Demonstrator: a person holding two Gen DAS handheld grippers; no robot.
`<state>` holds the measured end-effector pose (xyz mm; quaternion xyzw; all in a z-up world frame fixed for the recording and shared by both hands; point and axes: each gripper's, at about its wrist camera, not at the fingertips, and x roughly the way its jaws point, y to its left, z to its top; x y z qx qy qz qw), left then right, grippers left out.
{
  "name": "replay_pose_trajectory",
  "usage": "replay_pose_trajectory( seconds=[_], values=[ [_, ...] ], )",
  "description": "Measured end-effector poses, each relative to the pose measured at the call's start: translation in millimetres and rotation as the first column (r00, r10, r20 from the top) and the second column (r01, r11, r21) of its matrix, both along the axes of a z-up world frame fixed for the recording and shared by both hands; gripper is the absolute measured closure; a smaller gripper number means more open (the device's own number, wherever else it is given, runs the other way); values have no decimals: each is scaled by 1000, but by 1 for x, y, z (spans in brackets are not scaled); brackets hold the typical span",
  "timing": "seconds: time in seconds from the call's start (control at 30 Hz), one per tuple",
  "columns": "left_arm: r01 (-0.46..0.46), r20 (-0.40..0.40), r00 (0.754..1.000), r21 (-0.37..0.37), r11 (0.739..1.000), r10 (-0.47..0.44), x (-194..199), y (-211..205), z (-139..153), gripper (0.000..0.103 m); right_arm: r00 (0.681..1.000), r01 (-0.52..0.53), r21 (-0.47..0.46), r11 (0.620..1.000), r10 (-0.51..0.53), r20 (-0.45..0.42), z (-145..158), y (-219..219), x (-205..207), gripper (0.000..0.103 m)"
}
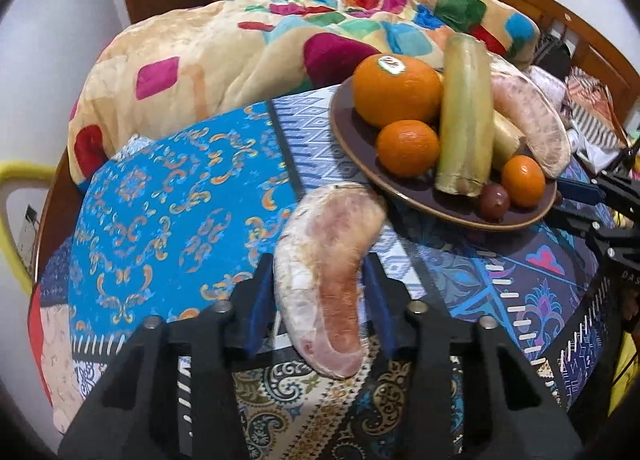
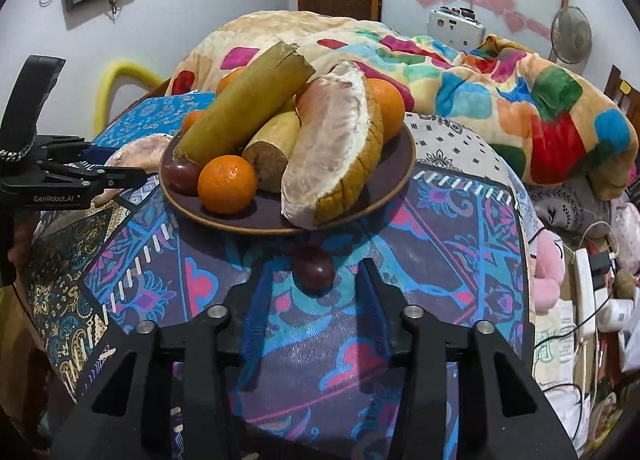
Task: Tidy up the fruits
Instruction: 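Carry the pomelo segment and date onto the plate with both tools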
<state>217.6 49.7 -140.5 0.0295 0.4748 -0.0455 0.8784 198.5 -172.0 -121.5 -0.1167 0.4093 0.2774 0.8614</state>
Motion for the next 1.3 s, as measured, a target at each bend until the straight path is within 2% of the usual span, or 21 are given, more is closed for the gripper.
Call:
replay_pose_trajectory(
  seconds=[0.07,0.2,0.3,0.37,0.5,0.77,1.07,1.3],
  values=[
    [4,2,1000,12,1000,-4,3,-3,-1,61,1000,-4,4,1000,4,1,0,1,-1,72],
    [-14,-3,1000,-9,1000,14,6,-2,0,62,1000,1,2,1000,-1,4,0,1,-1,87],
    [-13,14,1000,-8,1000,13,1,-3,1,63,1000,12,17,1000,-12,3,0,-1,-1,90],
    [-10,14,1000,-35,999,11,-5,-3,2,63,1000,15,20,1000,-15,7,2,-3,-3,90],
    [-13,42,999,-24,1000,14,-17,-4,11,64,1000,23,35,999,-24,11,5,-9,-6,91],
    [-37,108,993,-63,997,43,-27,4,39,64,998,42,61,997,-45,49,23,-19,-12,91],
    [7,170,985,-152,988,20,-12,-9,65,64,994,21,98,995,-31,105,45,-13,-8,91],
    [44,186,982,-167,985,-12,14,-36,68,64,992,-12,104,994,-1,123,48,4,1,91]
  ],
)
